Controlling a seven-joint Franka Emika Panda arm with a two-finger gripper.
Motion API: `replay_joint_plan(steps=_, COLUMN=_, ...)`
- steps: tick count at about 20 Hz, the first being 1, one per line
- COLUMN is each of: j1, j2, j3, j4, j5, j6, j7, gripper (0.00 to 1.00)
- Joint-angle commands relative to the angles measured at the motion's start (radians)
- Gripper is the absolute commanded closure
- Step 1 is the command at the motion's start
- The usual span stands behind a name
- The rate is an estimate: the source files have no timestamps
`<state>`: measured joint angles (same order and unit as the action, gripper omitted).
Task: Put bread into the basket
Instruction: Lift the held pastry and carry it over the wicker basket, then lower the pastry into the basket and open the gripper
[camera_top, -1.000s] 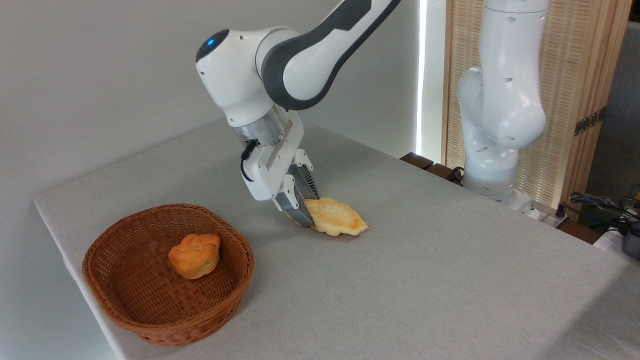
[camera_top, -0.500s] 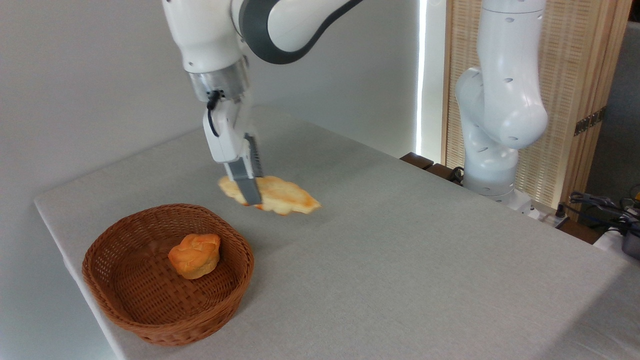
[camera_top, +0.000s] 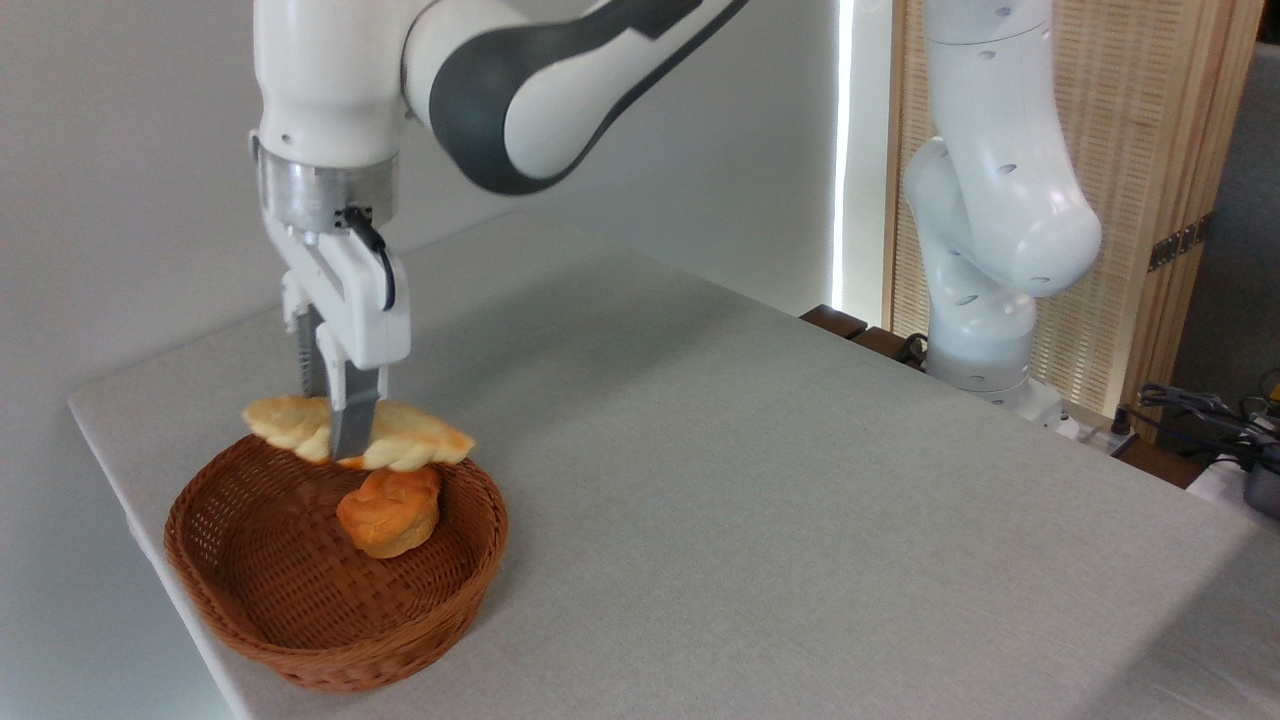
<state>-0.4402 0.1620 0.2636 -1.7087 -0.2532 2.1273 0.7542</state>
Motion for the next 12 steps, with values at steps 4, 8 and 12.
replay_joint_plan(steps=4, j1=-0.006, j2=0.047, j3=0.002, j4=0.027, j5=-0.035, j6=0.039, j7=-0.078, gripper=0.0)
replay_joint_plan(steps=8, j1=-0.006, j2=0.059, j3=0.0, j4=0.027, j5=-0.035, j6=0.063, j7=-0.079, gripper=0.0)
replay_joint_plan(steps=12, j1=-0.005, j2=0.059, j3=0.005, j4=0.027, j5=-0.032, j6=0.062, j7=-0.082, gripper=0.0)
